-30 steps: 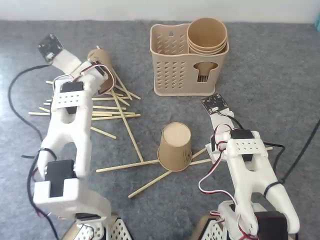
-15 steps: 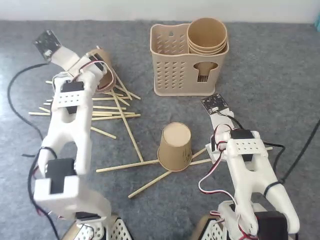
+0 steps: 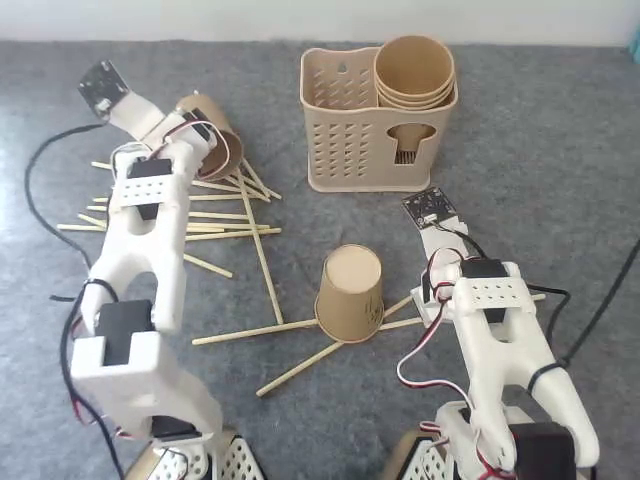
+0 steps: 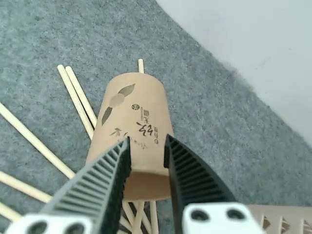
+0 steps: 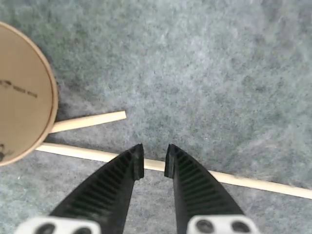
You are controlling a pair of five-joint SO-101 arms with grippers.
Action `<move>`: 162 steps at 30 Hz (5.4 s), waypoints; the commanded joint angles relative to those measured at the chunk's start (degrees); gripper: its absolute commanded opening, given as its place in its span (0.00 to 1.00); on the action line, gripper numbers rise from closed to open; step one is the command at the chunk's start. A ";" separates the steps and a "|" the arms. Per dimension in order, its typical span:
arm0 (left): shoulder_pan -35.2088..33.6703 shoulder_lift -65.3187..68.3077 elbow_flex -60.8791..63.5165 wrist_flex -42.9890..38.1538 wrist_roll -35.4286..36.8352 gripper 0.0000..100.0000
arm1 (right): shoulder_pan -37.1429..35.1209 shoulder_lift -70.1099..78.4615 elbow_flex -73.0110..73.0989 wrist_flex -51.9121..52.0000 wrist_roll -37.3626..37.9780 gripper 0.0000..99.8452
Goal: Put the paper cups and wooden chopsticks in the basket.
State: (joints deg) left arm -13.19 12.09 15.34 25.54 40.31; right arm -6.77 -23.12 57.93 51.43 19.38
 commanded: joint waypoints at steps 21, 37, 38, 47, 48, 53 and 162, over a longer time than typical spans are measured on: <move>-7.38 -28.66 12.35 27.16 0.00 0.11 | -2.68 -36.88 -18.37 31.60 -7.74 0.10; -10.02 -35.34 30.11 4.22 -2.90 0.11 | -16.92 4.18 -58.99 44.88 -20.75 0.10; -10.64 -35.34 30.55 2.64 -2.90 0.11 | -16.92 5.05 -59.08 43.74 -21.27 0.10; -11.78 -35.25 32.92 -2.73 -2.99 0.11 | -18.95 11.74 -51.08 35.03 -22.77 0.10; -11.78 -35.25 32.92 -2.73 -2.99 0.11 | -18.86 11.74 -49.76 34.07 -22.77 0.10; -11.78 -35.25 32.92 -2.73 -2.99 0.11 | -18.77 11.82 -44.92 31.60 -22.77 0.10; -9.67 -26.46 28.09 -2.81 -8.26 0.11 | 25.27 4.26 -40.70 21.58 4.57 0.01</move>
State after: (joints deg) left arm -23.47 -14.20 46.20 24.13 32.75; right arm 19.08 -17.93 25.49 68.13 27.30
